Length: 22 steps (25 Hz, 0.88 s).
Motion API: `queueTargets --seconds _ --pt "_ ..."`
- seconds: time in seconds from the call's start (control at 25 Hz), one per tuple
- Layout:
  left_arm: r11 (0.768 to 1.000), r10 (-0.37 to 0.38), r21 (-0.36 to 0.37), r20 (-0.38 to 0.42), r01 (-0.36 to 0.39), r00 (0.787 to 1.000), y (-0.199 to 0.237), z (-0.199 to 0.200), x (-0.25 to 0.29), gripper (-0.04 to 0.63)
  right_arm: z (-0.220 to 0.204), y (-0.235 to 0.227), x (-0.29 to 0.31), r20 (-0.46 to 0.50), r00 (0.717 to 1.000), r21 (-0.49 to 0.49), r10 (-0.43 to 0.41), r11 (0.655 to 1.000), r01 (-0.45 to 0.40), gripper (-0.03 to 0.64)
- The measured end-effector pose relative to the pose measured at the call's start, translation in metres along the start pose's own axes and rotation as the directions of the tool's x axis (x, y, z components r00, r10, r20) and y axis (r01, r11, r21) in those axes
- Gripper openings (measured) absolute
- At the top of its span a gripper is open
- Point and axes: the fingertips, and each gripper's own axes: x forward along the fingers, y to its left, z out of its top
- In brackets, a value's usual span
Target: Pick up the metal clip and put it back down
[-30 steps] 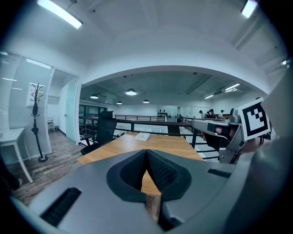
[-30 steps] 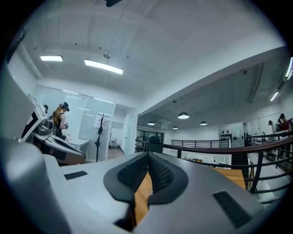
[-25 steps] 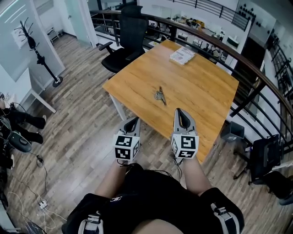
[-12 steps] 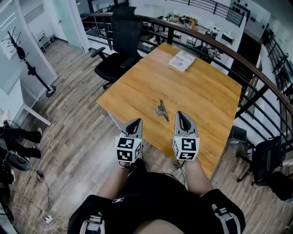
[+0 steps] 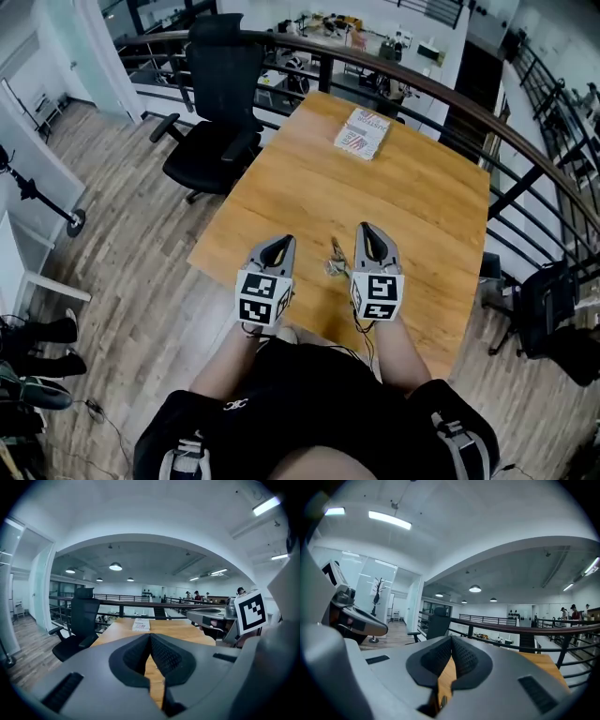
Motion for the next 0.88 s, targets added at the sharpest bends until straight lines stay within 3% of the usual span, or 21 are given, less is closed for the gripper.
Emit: queueTargets --seconds 0.2,0.4,0.64,0.88 --pt "1.0 -0.03 -0.007 -0.009 0.03 0.999 0.013 0.007 0.024 0.012 -0.005 -0.008 0.019 -0.036 0.999 -0.005 -0.034 0.999 0.033 0.016" --pt "1.0 -0.021 -0.023 -0.023 0.02 1.0 0.008 0.004 0.035 0.012 -0.017 -0.017 0.026 -0.07 0.997 -0.061 -0.028 0.998 0.023 0.017" --pt "0.999 0.018 -0.031 -0.023 -0.019 1.0 0.009 0.003 0.037 0.012 -0.035 -0.017 0.035 -0.083 0.997 -0.062 0.001 0.998 -0.006 0.018" --pt "0.997 0.064 -0.047 -0.036 -0.066 0.997 0.013 -0.007 0.034 0.012 -0.073 0.003 0.047 -0.175 0.979 -0.066 0.105 0.991 -0.118 0.144"
